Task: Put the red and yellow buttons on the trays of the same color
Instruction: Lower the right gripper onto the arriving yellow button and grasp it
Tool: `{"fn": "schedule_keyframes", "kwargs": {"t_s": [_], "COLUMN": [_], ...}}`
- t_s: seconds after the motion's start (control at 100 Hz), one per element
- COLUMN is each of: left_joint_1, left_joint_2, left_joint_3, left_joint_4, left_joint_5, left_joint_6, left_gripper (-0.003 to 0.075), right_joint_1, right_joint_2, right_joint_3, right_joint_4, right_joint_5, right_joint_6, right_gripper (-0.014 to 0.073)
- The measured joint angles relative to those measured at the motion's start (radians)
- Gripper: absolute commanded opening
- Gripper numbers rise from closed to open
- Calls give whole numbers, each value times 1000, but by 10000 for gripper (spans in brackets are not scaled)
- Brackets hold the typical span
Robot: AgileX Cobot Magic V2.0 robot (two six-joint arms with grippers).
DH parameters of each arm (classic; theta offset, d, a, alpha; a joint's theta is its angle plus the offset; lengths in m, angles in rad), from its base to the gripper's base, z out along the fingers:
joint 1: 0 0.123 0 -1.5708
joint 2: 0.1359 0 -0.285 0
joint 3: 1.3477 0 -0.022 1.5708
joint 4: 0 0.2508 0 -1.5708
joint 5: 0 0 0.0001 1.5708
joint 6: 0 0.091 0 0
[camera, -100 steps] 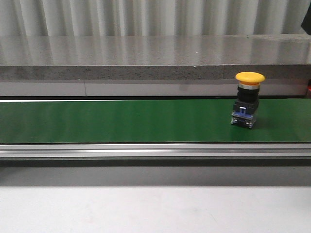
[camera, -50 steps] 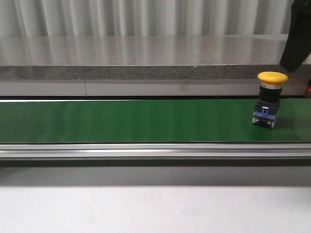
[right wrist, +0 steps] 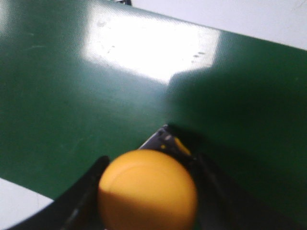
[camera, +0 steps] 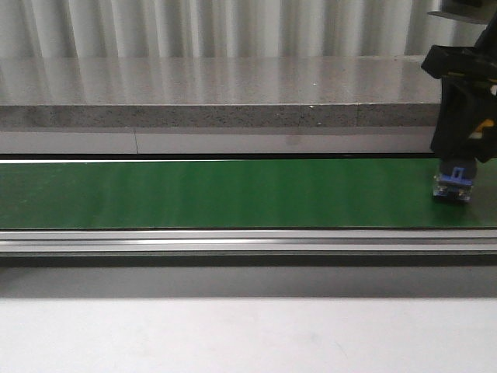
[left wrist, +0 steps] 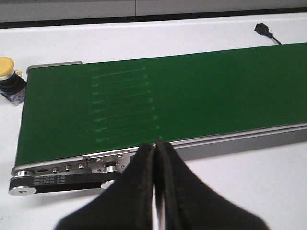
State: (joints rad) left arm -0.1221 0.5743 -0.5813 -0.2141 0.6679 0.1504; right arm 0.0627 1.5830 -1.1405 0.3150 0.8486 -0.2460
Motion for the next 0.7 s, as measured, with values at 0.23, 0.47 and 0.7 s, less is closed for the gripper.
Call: {"fn": "schedule_keyframes", "kwargs": {"t_s": [0.23,0.47,0.7], "left_joint_1": [0,0,0], "left_joint_2": [0,0,0], "left_joint_3": [0,0,0], "left_joint_4": [0,0,0], "left_joint_5": [0,0,0], "left_joint_6": [0,0,0], "left_gripper": [-20,-20,-20], "right_joint_1": [0,0,0], "right_joint_2": [0,-2,-54], "right_joint_3": [0,0,0], "right_joint_4": [-1,-1,-1], "right_joint_5": [-8,-9,-12], "right_joint_6": [0,0,-2], "right_gripper": [204,204,204]}}
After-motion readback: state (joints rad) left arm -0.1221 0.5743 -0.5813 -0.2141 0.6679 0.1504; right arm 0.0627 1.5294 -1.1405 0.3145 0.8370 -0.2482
